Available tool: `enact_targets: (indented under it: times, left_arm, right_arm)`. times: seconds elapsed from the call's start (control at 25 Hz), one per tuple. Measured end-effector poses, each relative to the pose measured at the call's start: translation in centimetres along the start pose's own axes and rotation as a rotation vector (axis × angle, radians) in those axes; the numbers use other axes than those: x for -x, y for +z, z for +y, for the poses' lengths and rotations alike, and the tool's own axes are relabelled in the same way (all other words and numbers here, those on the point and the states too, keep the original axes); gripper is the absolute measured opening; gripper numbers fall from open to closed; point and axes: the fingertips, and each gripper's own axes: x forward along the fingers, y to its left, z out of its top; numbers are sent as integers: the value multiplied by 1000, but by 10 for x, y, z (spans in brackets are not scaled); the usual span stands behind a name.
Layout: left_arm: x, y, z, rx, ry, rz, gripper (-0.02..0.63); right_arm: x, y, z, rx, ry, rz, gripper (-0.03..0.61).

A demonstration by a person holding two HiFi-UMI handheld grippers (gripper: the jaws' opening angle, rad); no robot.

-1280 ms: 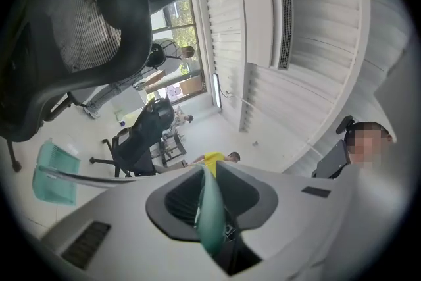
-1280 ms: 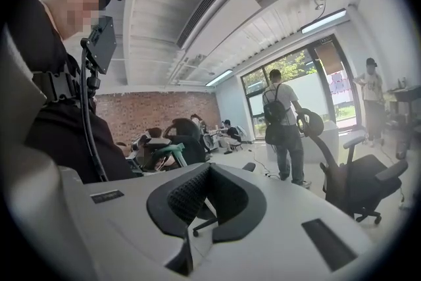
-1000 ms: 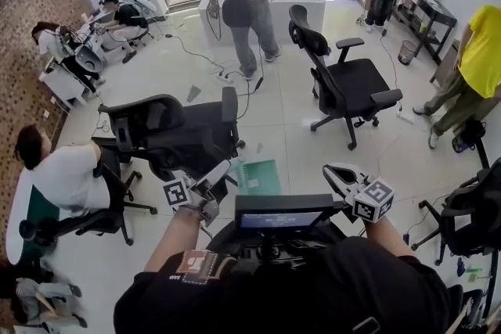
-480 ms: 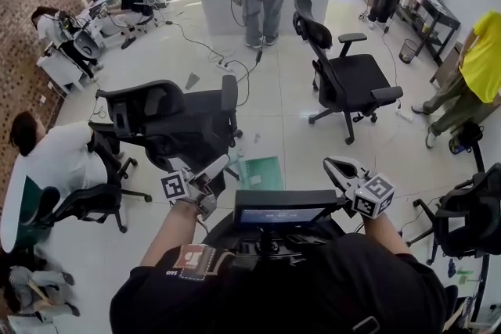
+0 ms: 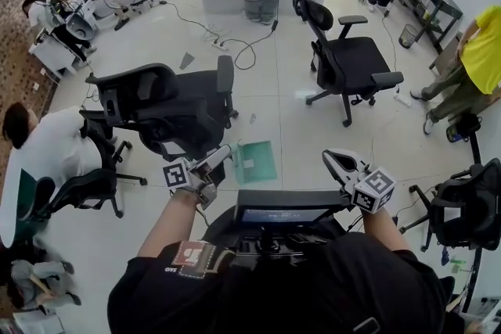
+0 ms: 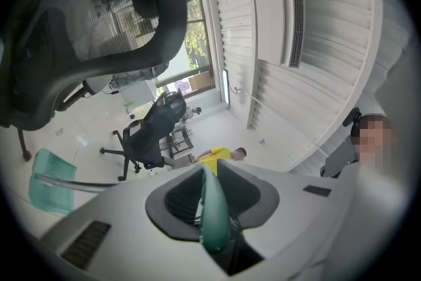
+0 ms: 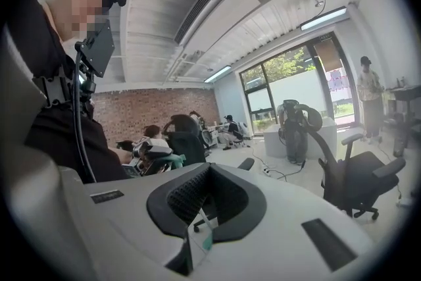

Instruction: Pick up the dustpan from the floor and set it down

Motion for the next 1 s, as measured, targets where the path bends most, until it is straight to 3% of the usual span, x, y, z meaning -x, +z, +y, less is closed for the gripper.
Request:
enact_targets:
  times: [0.2,0.4,0.6,0.84,1.0]
  left_arm:
    - [-4,-13,76,64,35,41,95]
    - [-26,-39,183,114,100,100,94]
    - [-42,-63,286,151,110,124,92]
    - [-58,-104,389,180,167,165,84]
    - [-53,-143,446,223,245,241,86]
  right_arm:
    - [-18,-32,-17,-30,-33,42,9]
    - [-23,-68,-70,-73,-102,84,9]
    - [-34,-105,-109,-110,-171,99,9]
    - [-41,-163,-135,-137,-168,166,9]
    - [-42,-190,-143,-150,-174,203,9]
